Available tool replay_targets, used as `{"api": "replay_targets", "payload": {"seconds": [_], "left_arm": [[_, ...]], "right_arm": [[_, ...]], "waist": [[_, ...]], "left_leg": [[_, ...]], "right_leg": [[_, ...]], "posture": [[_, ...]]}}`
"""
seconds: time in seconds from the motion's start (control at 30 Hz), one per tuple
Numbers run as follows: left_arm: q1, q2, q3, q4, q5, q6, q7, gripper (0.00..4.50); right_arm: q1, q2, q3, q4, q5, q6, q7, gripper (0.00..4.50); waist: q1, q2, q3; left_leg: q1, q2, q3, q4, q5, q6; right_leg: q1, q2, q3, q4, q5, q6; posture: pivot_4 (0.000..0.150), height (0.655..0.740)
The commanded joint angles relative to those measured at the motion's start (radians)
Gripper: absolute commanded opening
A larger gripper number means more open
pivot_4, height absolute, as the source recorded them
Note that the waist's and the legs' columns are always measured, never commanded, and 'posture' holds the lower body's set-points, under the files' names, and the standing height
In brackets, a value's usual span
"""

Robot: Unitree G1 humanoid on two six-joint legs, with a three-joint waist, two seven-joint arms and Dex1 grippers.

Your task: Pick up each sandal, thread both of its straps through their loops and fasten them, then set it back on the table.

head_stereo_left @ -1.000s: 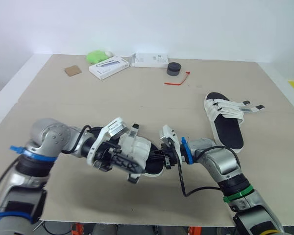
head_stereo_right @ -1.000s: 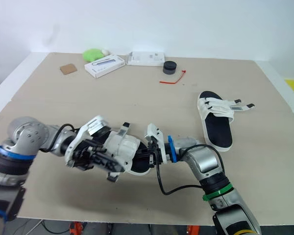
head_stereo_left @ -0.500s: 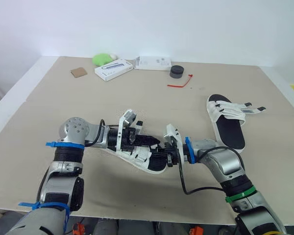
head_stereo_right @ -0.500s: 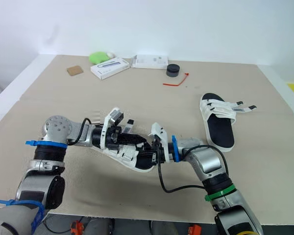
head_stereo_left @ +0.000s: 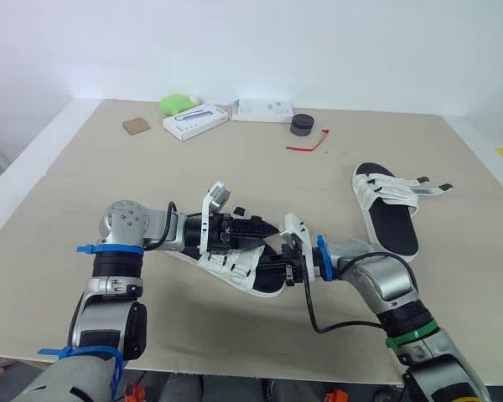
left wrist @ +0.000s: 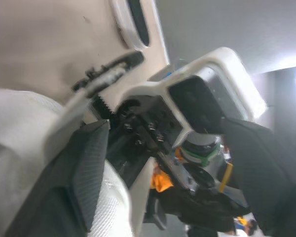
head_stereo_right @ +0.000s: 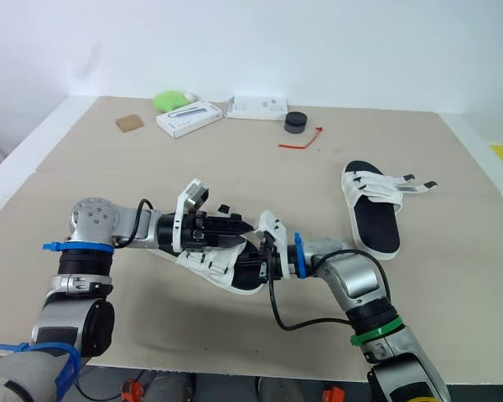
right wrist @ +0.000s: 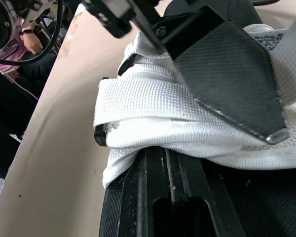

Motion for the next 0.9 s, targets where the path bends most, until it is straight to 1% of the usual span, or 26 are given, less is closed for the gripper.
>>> {"api": "replay_targets", "payload": {"seconds": [0.03,0.07,0.17,0.3,0.37,0.43,0.53,0.57,0.67,0.77,0.8,0.83,0.87,0.9], "left_arm": [[0.038,0.019,-0.051,0.033,0.098,0.009,0.062,3.58],[0.03,0.011,-0.039,0.039,0.104,0.008,0.062,3.58],[-0.047,-0.031,0.055,0.133,0.111,-0.049,0.089,3.58],[-0.164,-0.087,0.221,0.279,0.109,-0.186,0.192,3.58],[-0.186,-0.1,0.259,0.304,0.112,-0.21,0.224,3.58],[-0.201,-0.106,0.283,0.319,0.12,-0.232,0.245,3.58],[-0.254,-0.105,0.345,0.335,0.092,-0.261,0.267,3.58],[-0.269,-0.093,0.359,0.317,0.07,-0.249,0.244,3.58],[-0.276,-0.04,0.345,0.212,0.016,-0.178,0.12,3.58],[-0.205,0.065,0.216,0.008,-0.009,-0.133,-0.088,3.58],[-0.152,0.124,0.134,-0.097,0.006,-0.16,-0.192,3.58],[-0.09,0.205,0.033,-0.203,0.048,-0.226,-0.317,3.58],[-0.012,0.307,-0.089,-0.314,0.137,-0.361,-0.472,3.58],[0.05,0.384,-0.167,-0.377,0.208,-0.48,-0.594,3.58]], "right_arm": [[0.026,-0.018,0.016,0.021,-0.028,0.02,-0.007,0.0],[0.027,-0.018,0.016,0.02,-0.027,0.02,-0.007,0.0],[0.029,-0.016,0.017,0.018,-0.027,0.02,-0.008,0.0],[0.03,-0.014,0.017,0.017,-0.028,0.02,-0.008,0.0],[0.032,-0.014,0.017,0.014,-0.028,0.02,-0.008,0.0],[0.034,-0.014,0.017,0.012,-0.028,0.021,-0.008,0.0],[0.039,-0.014,0.018,0.005,-0.027,0.024,-0.01,0.0],[0.04,-0.014,0.018,0.002,-0.026,0.025,-0.01,0.0],[0.043,-0.015,0.016,-0.002,-0.025,0.028,-0.011,0.0],[0.046,-0.017,0.015,-0.006,-0.024,0.03,-0.011,0.0],[0.046,-0.018,0.014,-0.006,-0.024,0.03,-0.01,0.0],[0.046,-0.02,0.012,-0.007,-0.024,0.03,-0.009,0.0],[0.044,-0.023,0.007,-0.006,-0.022,0.03,-0.009,0.0],[0.041,-0.025,0.001,-0.006,-0.02,0.031,-0.009,0.0]], "waist": [[0.0,0.0,-0.001],[0.0,0.0,-0.001],[0.001,-0.001,-0.001],[0.0,-0.003,0.0],[0.0,-0.002,0.0],[0.0,-0.002,0.0],[0.0,-0.003,0.002],[0.0,-0.003,0.003],[-0.004,-0.003,0.006],[-0.013,-0.002,0.007],[-0.012,-0.002,0.007],[-0.013,-0.002,0.007],[-0.014,-0.001,0.007],[-0.016,0.001,0.008]], "left_leg": [[0.0,0.0,0.0,0.0,0.0,0.0],[0.0,0.0,0.0,0.0,0.0,0.0],[0.0,0.0,0.0,0.0,0.0,0.0],[-0.002,0.0,0.0,0.0,0.0,0.0],[-0.003,0.0,0.0,-0.001,0.0,0.0],[-0.006,0.0,0.0,-0.002,0.0,0.0],[-0.009,0.0,-0.001,-0.004,0.0,0.0],[-0.009,0.0,-0.001,-0.004,0.0,0.0],[-0.009,0.0,-0.001,-0.004,0.0,-0.001],[-0.009,-0.001,-0.001,-0.006,0.0,-0.003],[-0.009,0.0,-0.001,-0.006,0.0,-0.005],[-0.008,0.0,-0.002,-0.006,0.0,-0.005],[-0.008,0.0,-0.002,-0.006,-0.001,-0.006],[-0.008,0.0,-0.001,-0.006,0.0,-0.007]], "right_leg": [[0.0,0.0,0.0,0.0,0.0,-0.001],[0.0,0.0,0.0,-0.001,-0.001,-0.001],[0.0,0.0,0.0,-0.001,-0.001,-0.001],[-0.001,0.0,0.0,-0.003,-0.001,-0.002],[-0.001,0.0,0.0,-0.003,0.001,0.002],[-0.001,0.0,0.0,-0.004,0.001,0.002],[-0.003,0.0,0.0,-0.004,0.0,0.003],[-0.004,0.0,0.0,-0.004,0.0,0.003],[-0.004,0.0,0.0,-0.004,0.0,0.003],[-0.004,0.0,0.0,-0.004,-0.001,0.003],[-0.003,0.0,0.0,-0.004,-0.001,0.002],[-0.002,0.0,-0.001,-0.004,-0.001,0.002],[-0.002,0.0,-0.001,-0.004,-0.001,0.002],[-0.003,0.0,0.0,-0.004,-0.001,0.002]], "posture": [[0.15,0.74],[0.15,0.74],[0.15,0.74],[0.15,0.74],[0.15,0.74],[0.15,0.74],[0.15,0.74],[0.15,0.74],[0.15,0.74],[0.15,0.74],[0.15,0.74],[0.15,0.74],[0.15,0.74],[0.15,0.74]]}}
